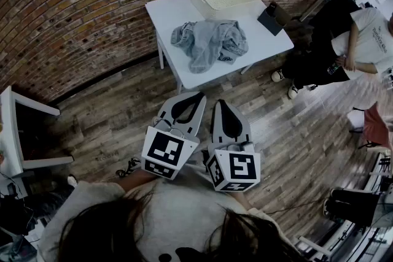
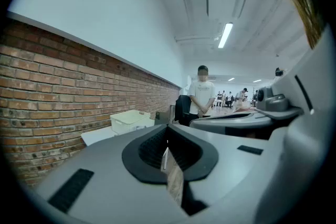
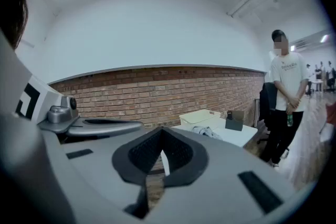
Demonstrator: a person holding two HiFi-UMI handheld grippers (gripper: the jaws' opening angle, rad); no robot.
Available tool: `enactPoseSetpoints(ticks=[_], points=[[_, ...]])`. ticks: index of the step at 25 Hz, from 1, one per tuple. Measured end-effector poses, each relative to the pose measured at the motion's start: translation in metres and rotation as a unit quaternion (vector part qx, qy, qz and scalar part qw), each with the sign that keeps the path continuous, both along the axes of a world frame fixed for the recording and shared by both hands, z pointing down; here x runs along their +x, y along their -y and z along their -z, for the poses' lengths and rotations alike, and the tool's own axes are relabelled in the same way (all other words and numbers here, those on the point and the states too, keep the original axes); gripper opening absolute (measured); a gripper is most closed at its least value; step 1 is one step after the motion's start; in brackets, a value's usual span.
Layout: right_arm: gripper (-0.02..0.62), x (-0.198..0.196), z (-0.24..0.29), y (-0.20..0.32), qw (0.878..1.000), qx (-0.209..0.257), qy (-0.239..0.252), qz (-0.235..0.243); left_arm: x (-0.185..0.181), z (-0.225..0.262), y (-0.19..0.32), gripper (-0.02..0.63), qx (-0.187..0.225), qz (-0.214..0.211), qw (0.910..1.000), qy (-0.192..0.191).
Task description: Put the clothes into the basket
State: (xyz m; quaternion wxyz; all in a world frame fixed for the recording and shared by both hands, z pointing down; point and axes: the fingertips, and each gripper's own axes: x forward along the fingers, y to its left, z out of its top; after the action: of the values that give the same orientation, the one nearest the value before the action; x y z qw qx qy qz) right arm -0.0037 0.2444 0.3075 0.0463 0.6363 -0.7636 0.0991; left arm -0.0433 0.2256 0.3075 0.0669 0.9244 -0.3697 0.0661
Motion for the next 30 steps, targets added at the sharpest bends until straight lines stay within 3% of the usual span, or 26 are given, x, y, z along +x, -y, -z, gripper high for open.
enactPoseSetpoints(ticks=[14,30], points=[[0.005,-0.006,-0.005,0.004,1.0,-0.005,0.019,0.006,-0.006,-0.005,0.004,0.005,-0.009,-0.002,1.0,-0.002],[0.006,-0.029,-0.018,0.021,0.999,-0.02,0.02,-0.033,-0.027,-0.019,0.028,0.005,-0.024,-0.041,0.9988,-0.015]])
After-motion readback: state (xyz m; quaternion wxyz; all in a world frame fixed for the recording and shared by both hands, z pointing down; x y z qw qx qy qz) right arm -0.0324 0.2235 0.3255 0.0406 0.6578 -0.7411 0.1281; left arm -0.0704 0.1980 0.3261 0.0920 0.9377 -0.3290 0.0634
